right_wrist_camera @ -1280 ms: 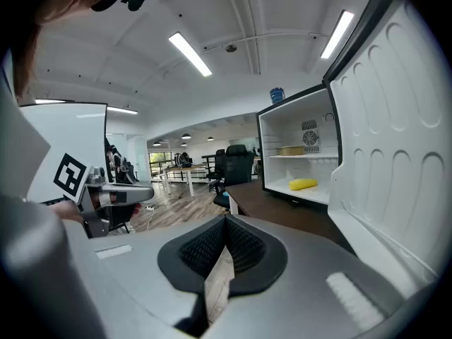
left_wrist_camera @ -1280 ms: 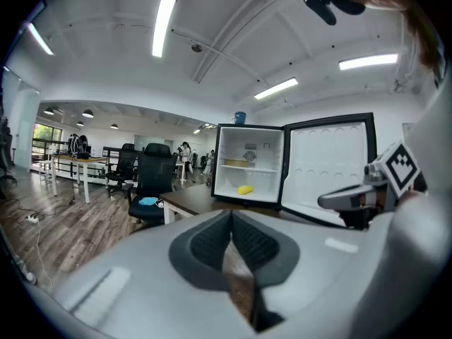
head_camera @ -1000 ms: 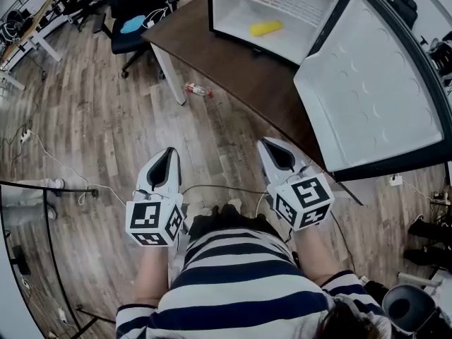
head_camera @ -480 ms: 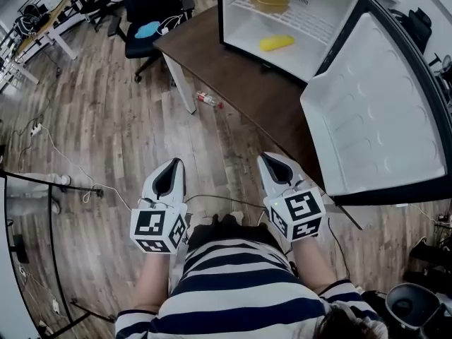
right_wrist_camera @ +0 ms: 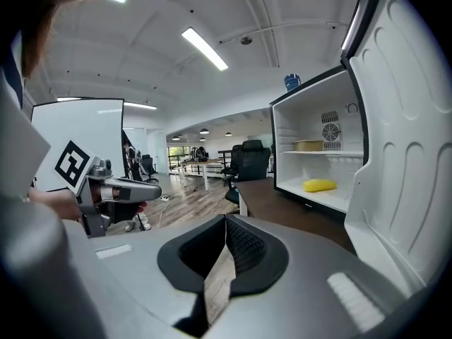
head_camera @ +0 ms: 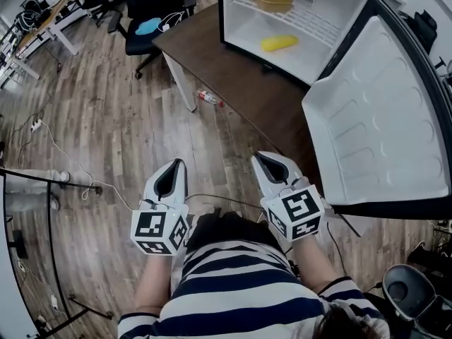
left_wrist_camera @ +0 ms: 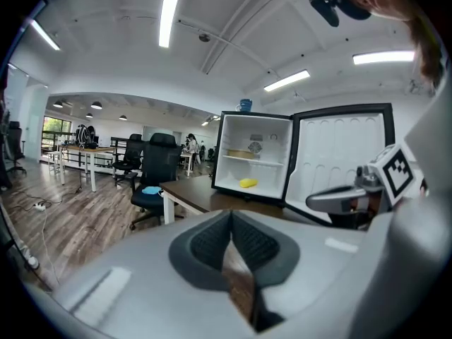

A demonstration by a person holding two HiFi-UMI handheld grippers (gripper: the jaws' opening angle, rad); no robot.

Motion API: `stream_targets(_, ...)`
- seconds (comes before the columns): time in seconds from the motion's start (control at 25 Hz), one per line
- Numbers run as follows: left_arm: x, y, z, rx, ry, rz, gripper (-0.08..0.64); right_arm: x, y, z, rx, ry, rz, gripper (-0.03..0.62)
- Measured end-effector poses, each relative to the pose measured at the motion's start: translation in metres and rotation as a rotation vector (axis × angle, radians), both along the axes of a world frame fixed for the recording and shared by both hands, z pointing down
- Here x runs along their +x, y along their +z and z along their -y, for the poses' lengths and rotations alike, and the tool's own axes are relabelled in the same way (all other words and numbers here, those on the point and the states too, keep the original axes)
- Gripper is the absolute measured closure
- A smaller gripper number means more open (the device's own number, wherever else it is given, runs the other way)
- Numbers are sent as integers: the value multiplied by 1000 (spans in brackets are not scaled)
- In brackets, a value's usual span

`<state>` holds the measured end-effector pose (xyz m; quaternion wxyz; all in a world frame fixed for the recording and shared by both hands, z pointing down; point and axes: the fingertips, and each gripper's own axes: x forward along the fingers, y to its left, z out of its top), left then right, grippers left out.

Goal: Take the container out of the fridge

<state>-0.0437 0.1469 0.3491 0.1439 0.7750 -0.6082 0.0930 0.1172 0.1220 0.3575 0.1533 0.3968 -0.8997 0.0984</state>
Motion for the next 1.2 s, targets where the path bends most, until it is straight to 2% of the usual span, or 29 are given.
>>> stream_targets(0.24, -4, 3, 18, 3, 12, -1, 560, -8, 2, 17, -2, -15, -9, 574)
stream_targets(0.48, -15, 11, 51, -1, 53, -27, 560, -27, 7, 39, -12, -21, -34, 487)
stream_targets(0.64, -28, 11, 80, 2, 89, -37, 560, -44, 7, 63, -17, -8, -38, 461)
stream_targets(0.96, -70, 17, 138, -7, 139, -54, 560, -87, 4, 114, -39, 14, -32, 444)
stream_targets(1.2, -91, 20, 165, -15, 190, -61, 560, -112, 7, 143, -41, 31, -85, 440)
